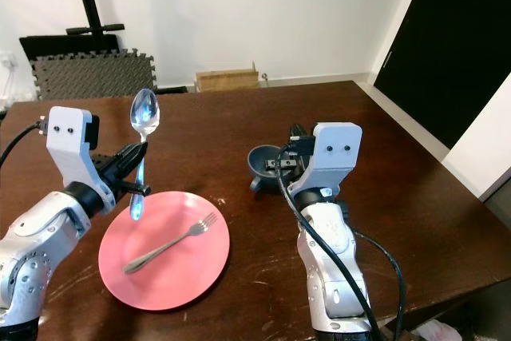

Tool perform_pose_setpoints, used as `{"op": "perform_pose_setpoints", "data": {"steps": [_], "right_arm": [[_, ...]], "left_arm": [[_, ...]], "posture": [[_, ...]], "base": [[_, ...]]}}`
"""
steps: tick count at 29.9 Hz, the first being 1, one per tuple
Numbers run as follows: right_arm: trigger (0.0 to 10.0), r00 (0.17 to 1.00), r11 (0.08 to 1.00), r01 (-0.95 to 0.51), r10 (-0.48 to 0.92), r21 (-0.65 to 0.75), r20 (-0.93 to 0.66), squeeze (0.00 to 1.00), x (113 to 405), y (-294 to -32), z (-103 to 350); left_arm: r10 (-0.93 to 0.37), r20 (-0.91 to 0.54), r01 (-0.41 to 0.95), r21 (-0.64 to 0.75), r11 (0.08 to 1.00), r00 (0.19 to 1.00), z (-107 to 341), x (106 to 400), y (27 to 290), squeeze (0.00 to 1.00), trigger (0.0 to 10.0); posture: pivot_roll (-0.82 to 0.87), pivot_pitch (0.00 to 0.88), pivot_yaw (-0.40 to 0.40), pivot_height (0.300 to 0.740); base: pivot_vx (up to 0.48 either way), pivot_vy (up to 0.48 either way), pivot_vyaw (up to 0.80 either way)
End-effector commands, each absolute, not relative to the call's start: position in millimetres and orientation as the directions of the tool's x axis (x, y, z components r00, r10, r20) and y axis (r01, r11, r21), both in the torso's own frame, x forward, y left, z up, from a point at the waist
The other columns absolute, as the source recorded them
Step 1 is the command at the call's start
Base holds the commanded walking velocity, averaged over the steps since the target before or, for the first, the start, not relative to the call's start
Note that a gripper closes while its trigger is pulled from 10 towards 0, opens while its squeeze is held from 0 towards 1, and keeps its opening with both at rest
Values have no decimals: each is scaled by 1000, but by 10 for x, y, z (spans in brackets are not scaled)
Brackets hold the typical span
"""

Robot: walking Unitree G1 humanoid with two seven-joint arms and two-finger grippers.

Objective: Setting the table

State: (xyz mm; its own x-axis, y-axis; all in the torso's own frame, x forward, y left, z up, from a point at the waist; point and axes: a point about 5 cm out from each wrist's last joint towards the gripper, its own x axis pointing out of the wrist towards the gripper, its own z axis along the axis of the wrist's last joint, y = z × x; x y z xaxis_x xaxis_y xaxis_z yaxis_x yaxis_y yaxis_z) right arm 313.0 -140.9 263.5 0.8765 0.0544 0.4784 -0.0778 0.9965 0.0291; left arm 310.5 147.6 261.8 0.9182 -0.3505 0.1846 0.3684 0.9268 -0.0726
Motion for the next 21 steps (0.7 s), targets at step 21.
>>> {"op": "perform_pose_setpoints", "data": {"steps": [21], "right_arm": [[10000,863,1000,-29,28,-6,504,0,3154,-1571,2660]], "left_arm": [[-358,267,385,-54,921,894,2655,3232,1363,0,10000]], "posture": [[30,0,-9,740]], "base": [[0,0,0]]}}
